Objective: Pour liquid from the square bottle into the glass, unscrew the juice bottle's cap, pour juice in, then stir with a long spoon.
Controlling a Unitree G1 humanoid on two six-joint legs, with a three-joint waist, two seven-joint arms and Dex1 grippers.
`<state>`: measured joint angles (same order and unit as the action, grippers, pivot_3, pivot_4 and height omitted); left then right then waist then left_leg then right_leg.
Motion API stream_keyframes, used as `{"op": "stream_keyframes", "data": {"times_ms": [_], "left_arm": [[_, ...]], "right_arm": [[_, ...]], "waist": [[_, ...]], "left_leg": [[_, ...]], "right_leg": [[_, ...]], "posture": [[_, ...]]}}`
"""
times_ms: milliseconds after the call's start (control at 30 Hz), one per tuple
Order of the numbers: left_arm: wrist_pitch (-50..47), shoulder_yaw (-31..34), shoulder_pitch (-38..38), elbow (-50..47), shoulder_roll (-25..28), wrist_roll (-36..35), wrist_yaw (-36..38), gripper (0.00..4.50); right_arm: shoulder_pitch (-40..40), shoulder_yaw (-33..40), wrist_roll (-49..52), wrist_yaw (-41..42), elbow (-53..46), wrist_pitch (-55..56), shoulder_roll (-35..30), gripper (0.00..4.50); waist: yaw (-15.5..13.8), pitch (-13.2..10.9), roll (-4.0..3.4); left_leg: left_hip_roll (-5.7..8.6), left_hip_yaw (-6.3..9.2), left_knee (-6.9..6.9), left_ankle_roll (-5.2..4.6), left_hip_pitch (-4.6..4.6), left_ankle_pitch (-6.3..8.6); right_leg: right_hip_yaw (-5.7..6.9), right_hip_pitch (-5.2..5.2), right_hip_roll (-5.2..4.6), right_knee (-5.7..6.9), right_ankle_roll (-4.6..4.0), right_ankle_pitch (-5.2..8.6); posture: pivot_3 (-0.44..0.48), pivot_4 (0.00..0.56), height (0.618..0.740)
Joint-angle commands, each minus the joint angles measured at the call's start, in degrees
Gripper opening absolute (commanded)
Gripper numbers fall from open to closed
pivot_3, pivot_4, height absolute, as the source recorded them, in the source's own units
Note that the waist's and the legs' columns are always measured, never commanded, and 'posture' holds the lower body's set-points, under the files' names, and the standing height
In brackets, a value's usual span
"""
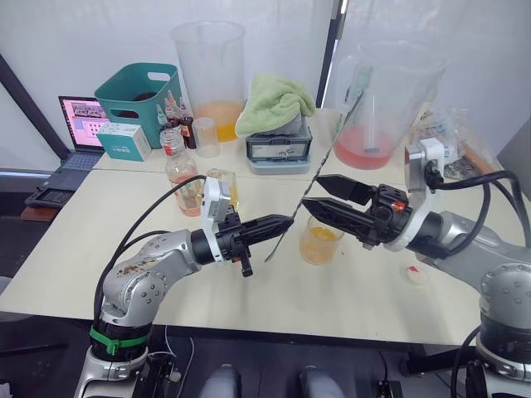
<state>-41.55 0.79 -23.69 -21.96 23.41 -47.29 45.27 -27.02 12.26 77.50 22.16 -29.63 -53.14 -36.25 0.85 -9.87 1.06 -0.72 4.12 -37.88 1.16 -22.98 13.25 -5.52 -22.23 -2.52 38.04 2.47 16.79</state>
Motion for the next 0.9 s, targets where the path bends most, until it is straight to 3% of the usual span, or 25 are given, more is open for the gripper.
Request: {"op": "stream_keyframes", "data": {"times_ms": [33, 100, 233, 533, 567, 900], "left_arm": [[1.48, -0.05, -0.93, -0.94, 0.81, 0.36, 1.00, 0.04], [1.68, -0.10, -0.99, -0.69, 0.92, 0.53, 1.13, 0.04], [2.50, -0.68, -1.01, -0.08, 1.45, 1.72, 1.69, 0.00], [3.16, -1.28, -0.33, -0.70, 1.48, 2.83, 1.82, 0.00], [3.35, -1.43, -0.19, -0.86, 1.70, 3.07, 2.06, 0.00], [4.44, -1.78, -0.10, -0.90, 2.33, 4.38, 2.12, 0.00]], "right_arm": [[-1.46, 1.06, 2.60, -1.11, 0.33, 0.80, -0.17, 4.50], [-1.73, 1.14, 3.39, -1.51, 0.64, 1.04, -0.17, 4.50], [-2.14, 1.32, 4.42, -1.92, 1.26, 1.31, -0.43, 3.42], [-2.29, 1.53, 5.50, -3.12, 1.30, 2.04, -0.24, 0.21], [-2.29, 1.38, 5.38, -3.21, 1.34, 2.00, -0.27, 0.06], [-2.51, 0.45, 4.10, -2.89, 1.96, 2.25, 0.09, 0.06]], "waist": [[0.06, 0.00, 0.00], [0.11, 0.00, 0.00], [0.11, 0.00, 0.00], [0.12, 0.00, 0.00], [0.13, 0.00, 0.00], [0.14, 0.00, 0.00]], "left_leg": [[0.00, 0.00, 0.00, 0.00, 0.00, 0.00], [-0.01, 0.00, 0.00, 0.00, 0.01, 0.00], [-0.01, 0.00, 0.00, 0.00, 0.01, 0.00], [-0.02, 0.00, 0.00, 0.00, 0.00, 0.00], [-0.02, 0.00, 0.00, 0.00, 0.00, 0.00], [-0.02, 0.00, 0.00, 0.00, -0.02, 0.00]], "right_leg": [[0.00, 0.00, 0.01, 0.00, 0.00, 0.00], [0.00, 0.00, 0.01, 0.00, 0.00, 0.00], [0.01, 0.00, 0.01, -0.01, 0.00, 0.00], [0.01, 0.00, 0.01, -0.02, 0.00, 0.00], [0.01, 0.00, 0.01, -0.02, 0.00, 0.00], [0.01, -0.01, 0.01, -0.05, 0.00, 0.00]], "posture": [[0.000, 0.150, 0.740], [0.000, 0.150, 0.740], [0.000, 0.150, 0.740], [0.000, 0.150, 0.740], [0.000, 0.150, 0.740], [0.000, 0.150, 0.740]]}}
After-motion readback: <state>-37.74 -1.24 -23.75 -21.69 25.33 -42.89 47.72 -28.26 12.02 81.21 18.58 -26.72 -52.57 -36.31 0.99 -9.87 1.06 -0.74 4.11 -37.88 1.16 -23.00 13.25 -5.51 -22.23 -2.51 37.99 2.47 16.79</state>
